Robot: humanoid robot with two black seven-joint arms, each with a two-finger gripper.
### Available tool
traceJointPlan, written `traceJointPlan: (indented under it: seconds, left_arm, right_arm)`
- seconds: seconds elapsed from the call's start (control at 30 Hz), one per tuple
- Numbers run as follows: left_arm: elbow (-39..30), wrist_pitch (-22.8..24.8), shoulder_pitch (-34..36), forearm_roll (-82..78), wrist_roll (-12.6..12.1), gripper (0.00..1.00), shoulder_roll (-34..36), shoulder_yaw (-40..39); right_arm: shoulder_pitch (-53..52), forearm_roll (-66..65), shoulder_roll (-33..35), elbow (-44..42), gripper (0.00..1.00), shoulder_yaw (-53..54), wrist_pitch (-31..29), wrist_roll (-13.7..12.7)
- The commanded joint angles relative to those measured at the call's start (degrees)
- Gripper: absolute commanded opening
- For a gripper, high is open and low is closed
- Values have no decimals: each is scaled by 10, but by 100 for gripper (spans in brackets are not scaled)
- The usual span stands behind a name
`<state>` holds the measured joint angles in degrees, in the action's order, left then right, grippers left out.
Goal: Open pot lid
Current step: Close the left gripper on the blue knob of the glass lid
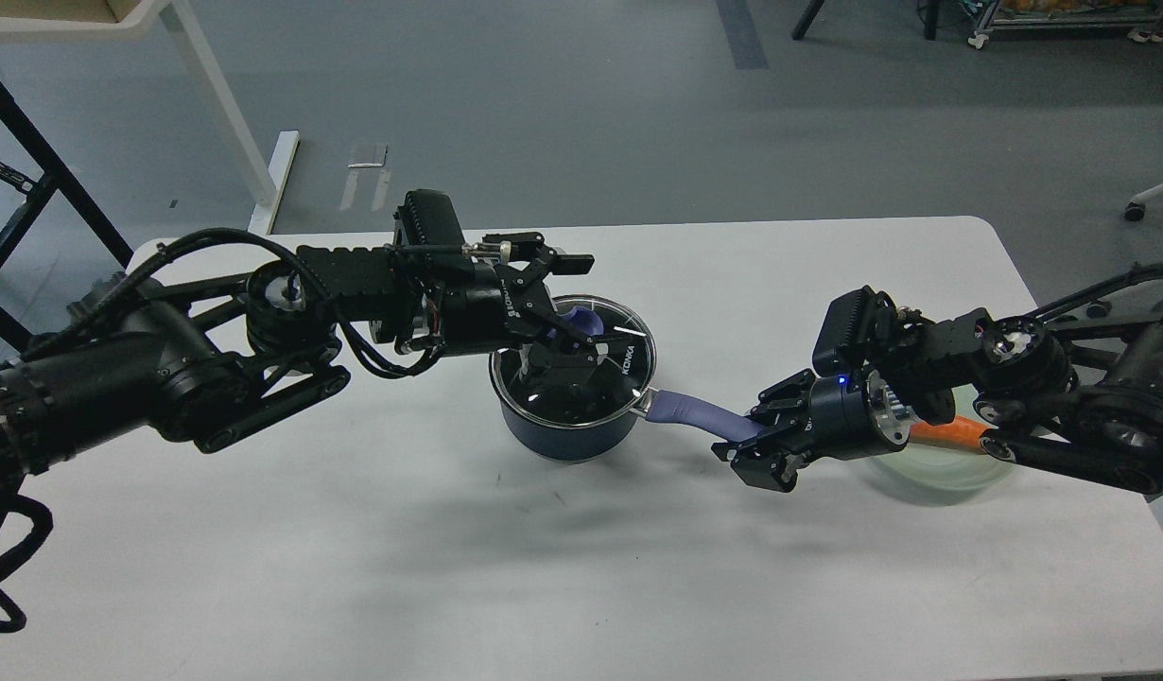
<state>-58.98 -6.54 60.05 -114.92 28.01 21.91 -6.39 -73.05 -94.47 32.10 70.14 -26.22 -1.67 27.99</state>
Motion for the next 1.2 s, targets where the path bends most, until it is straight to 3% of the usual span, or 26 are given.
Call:
traceJointPlan:
  seconds: [0.0,0.6,0.8,1.07,1.1,1.17]
  left_arm:
    - [26,-6,-5,-1,0,99,-13,2]
    - [69,-19,-32,5,0,99,-27,25]
    - [69,-21,-44,5,0,94,-28,25]
    - [77,-26,-45,4,0,60,-31,26]
    - [77,-26,-45,3,0,51,-30,26]
    - [77,-29,-45,1,0,24,-30,25]
  right_arm:
    - [1,0,0,0,28,-1,0,0]
    - [5,1,-1,1,29,0,1,0]
    - [7,1,0,1,29,0,1,0]
    - [8,3,-1,1,29,0,1,0]
    - [8,3,-1,2,29,0,1,0]
    - [8,3,-1,2,29,0,3,0]
